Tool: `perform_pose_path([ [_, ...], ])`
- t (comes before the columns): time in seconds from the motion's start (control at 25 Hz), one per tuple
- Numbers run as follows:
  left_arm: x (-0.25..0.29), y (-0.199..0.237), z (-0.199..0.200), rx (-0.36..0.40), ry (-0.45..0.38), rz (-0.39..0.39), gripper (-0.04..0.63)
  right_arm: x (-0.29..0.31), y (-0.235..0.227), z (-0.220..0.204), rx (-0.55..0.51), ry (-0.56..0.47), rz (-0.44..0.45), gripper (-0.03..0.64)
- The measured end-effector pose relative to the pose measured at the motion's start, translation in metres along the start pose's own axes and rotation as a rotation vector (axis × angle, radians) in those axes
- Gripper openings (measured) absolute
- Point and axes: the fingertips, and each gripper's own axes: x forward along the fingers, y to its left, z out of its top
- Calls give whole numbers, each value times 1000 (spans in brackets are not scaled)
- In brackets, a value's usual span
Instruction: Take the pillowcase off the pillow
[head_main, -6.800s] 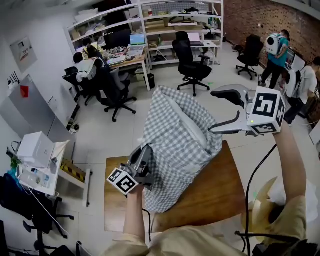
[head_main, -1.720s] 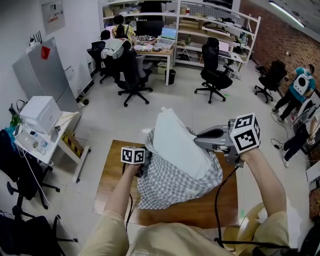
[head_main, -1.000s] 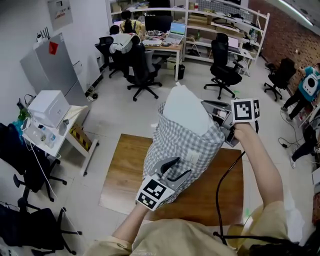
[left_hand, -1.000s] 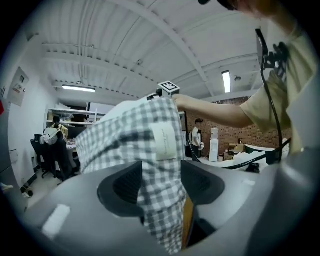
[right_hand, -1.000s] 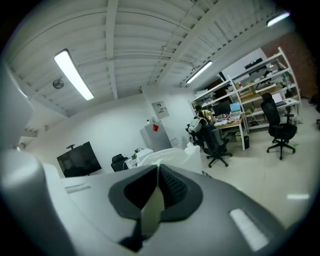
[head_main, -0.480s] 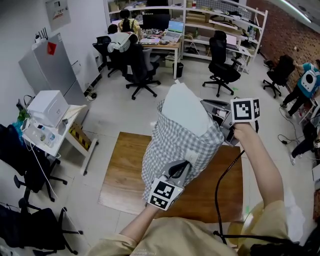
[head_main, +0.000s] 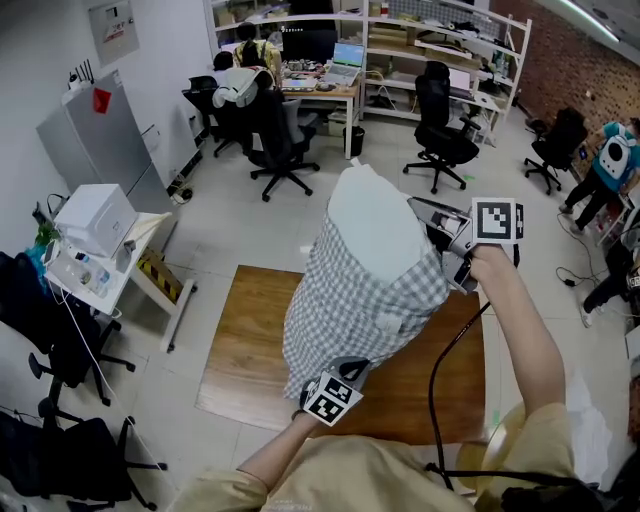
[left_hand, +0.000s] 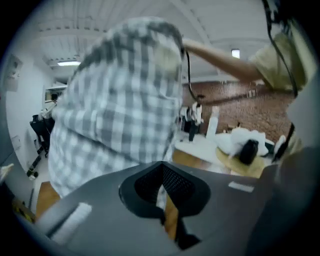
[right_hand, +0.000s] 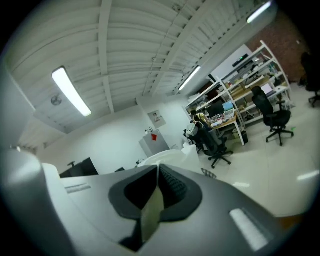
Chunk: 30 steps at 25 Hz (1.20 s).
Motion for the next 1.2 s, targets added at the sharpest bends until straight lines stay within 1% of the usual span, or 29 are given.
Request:
perform_pose_path([
  [0.04,12,-4,-56,-2,104,-7,0,-4,4,-1,26,-24,-8,9],
  [0.08,18,-5,-108,-28,174,-3,0,-3,18,0,-34,-37,40,9],
  [0.12,14,-2,-143,-80,188,12,0,2,36,4,-150,-38,127,9],
  [0.16,4,4,-154,-139,147,34,0,8,49,7,-247,-32,200,9],
  [0.2,-11,13,-141,-180,73,60,0,12,52,8,-276,-22,228,9],
  [0.24,-26,24,-113,-188,-9,85,0,14,46,7,-242,-11,214,9],
  [0.32,-54,45,-25,-151,-180,113,6,16,26,3,-120,10,146,10],
  [0.36,-71,49,27,-134,-272,106,55,17,21,2,-87,17,129,11],
  [0.4,-88,47,77,-118,-362,89,134,18,20,2,-83,22,129,11],
  [0.44,-105,42,120,-92,-440,76,211,19,23,3,-100,25,143,11],
  [0.48,-118,35,154,-49,-498,81,259,20,29,3,-133,27,166,11],
  [0.52,-127,28,179,6,-532,106,259,22,36,4,-176,30,195,11],
  [0.56,-131,23,196,53,-545,139,259,23,43,5,-222,33,226,11],
  [0.6,-132,20,209,68,-546,165,259,24,51,6,-268,38,257,11],
  [0.64,-134,19,217,42,-542,174,259,25,58,5,-308,47,283,11],
  [0.68,-137,21,221,-1,-542,172,258,26,63,3,-337,61,301,11],
  [0.72,-142,27,223,-30,-552,164,258,26,66,0,-351,81,310,11],
  [0.76,-149,35,223,-34,-571,154,258,25,67,-5,-341,106,305,11],
  [0.84,-163,50,224,9,-622,123,258,20,57,-16,-239,147,257,12],
  [0.88,-169,53,225,23,-635,103,258,17,52,-19,-191,153,233,12],
  [0.96,-172,52,222,26,-634,73,249,14,47,-22,-160,149,204,12],
  [1.0,-169,51,217,20,-631,66,195,14,45,-22,-162,144,195,12],
  [1.04,-164,49,212,11,-630,62,117,15,44,-20,-181,136,194,12],
  [1.08,-158,47,206,0,-632,63,76,16,49,-16,-230,124,209,12],
  [1.12,-152,44,197,-14,-636,68,47,17,56,-11,-297,110,234,12],
  [1.16,-147,41,187,-28,-641,76,32,17,61,-7,-345,93,251,12],
  [1.2,-143,36,177,-36,-643,83,19,14,61,-3,-361,77,250,11],
])
